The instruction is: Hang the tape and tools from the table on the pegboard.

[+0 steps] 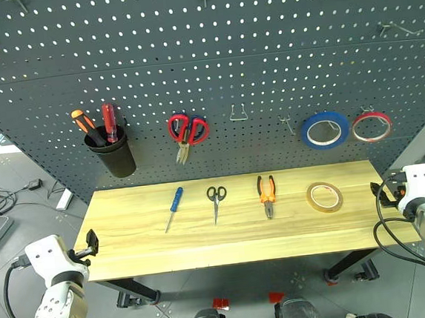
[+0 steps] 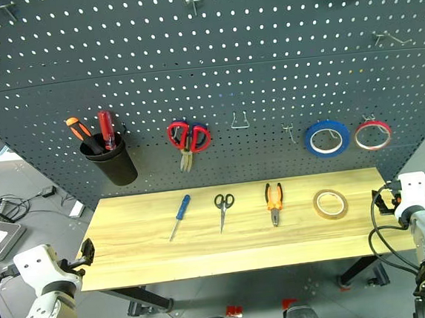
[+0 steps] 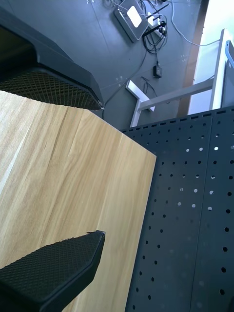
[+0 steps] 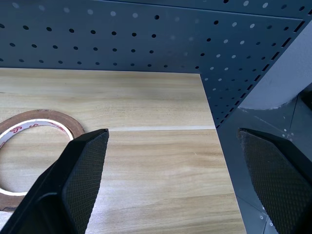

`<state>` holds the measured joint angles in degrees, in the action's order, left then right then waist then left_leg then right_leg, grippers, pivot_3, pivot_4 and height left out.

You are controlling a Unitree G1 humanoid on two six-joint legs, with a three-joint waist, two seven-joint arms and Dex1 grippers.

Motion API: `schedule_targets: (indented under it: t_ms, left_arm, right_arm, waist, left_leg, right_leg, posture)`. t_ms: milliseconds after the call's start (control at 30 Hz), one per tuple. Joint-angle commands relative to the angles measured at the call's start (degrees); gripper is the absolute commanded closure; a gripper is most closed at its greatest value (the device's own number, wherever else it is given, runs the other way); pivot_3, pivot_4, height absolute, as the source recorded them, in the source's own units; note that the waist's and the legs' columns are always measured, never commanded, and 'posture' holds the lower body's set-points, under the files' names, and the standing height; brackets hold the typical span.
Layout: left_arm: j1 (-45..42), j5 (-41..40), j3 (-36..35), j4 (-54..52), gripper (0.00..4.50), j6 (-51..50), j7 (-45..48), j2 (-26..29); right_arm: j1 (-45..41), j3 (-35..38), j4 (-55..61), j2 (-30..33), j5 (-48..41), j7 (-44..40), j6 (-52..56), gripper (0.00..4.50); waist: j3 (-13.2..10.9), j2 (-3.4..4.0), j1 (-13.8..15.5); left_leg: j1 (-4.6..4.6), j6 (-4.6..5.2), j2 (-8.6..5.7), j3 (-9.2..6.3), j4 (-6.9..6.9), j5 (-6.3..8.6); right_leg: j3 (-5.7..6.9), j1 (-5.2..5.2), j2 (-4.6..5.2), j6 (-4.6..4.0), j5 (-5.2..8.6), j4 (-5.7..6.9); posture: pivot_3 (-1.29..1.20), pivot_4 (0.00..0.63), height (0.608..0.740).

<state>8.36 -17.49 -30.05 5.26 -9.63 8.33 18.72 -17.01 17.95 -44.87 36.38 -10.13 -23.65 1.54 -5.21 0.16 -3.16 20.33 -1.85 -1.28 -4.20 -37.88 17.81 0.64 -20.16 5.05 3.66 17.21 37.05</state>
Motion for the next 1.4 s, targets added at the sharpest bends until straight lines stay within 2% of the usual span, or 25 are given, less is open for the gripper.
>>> schedule_targets:
  t_ms: [33,333,533,700,867,967,1233,1400]
  left_arm:
    - [0.3,1.0,-0.7,-0.4,0.34,1.3,0.0,1.5]
    - [2.6,1.4,0.1,-2.7,0.34,1.0,1.2,1.3]
    - [5.9,2.2,5.8,-8.2,0.34,0.1,5.4,0.8]
    - [7.5,7.8,15.4,-13.5,0.34,0.7,9.6,3.0]
    - [7.8,8.3,19.7,-18.7,0.34,-0.9,11.2,2.8]
    - [7.8,8.4,21.5,-21.5,0.34,-2.2,12.4,3.4]
    - [5.1,6.6,24.2,-27.9,0.34,-7.1,16.2,5.3]
    - [4.4,7.0,24.5,-28.9,0.34,-8.1,16.6,5.7]
  right_arm:
    - [-1.3,0.2,1.5,0.6,0.1,-0.2,-1.4,0.0]
    - [0.0,-1.6,4.7,-0.2,0.2,-2.7,-1.1,0.0]
    - [5.5,-5.5,15.2,-1.2,0.3,-7.4,0.9,0.0]
    - [9.6,-9.5,26.1,-1.4,0.8,-10.1,5.2,0.0]
    - [11.1,-12.5,36.0,-1.1,0.8,-10.9,13.6,0.0]
    - [10.5,-13.8,39.3,-0.8,2.1,-9.8,18.9,0.0]
    - [2.1,-18.1,35.6,-0.9,4.4,-11.4,25.0,0.0]
    - [-6.1,-20.5,25.6,-2.1,5.4,-13.2,26.1,0.0]
  waist:
    - [0.0,0.0,0.0]
    - [-0.1,-0.03,0.0]
    - [-1.2,-0.22,0.3]
    - [-2.2,-0.01,0.4]
    - [-4.1,-0.02,-0.1]
    - [-5.0,-0.06,-0.2]
    - [-9.3,-0.29,-0.9]
    - [-10.9,-0.34,-1.9]
  left_leg:
    - [0.0,0.0,0.0,0.0,0.0,0.0]
    - [0.0,0.0,0.01,0.01,0.01,0.0]
    - [0.02,0.01,0.07,-0.04,0.01,0.01]
    - [0.04,0.01,0.08,-0.04,-0.02,0.01]
    - [0.16,0.01,0.41,-0.04,-0.02,0.01]
    - [0.36,0.01,0.53,-0.01,-0.05,0.0]
    - [0.69,0.05,0.73,0.13,-0.1,-0.04]
    - [1.44,0.04,0.84,0.13,-0.25,-0.07]
  right_leg:
    - [0.0,0.0,0.0,0.0,0.0,0.0]
    - [-0.01,-0.02,0.0,0.0,0.0,0.0]
    - [-0.06,-0.02,0.01,-0.01,0.0,0.01]
    - [-0.05,-0.03,0.04,0.04,-0.07,0.03]
    - [-0.09,-0.14,0.04,0.02,-0.08,0.01]
    - [-0.08,-0.33,-0.02,-0.01,-0.1,0.03]
    - [-0.08,-0.73,-0.06,-0.2,-0.22,0.15]
    - [-0.01,-1.45,-0.06,-0.2,-0.21,0.18]
  posture:
    - [-0.09,0.089,0.74]
    - [-0.09,0.099,0.74]
    - [-0.1,0.12,0.74]
    - [-0.13,0.154,0.74]
    - [-0.14,0.192,0.74]
    - [-0.16,0.235,0.74]
    - [-0.18,0.326,0.74]
    - [-0.17,0.343,0.74]
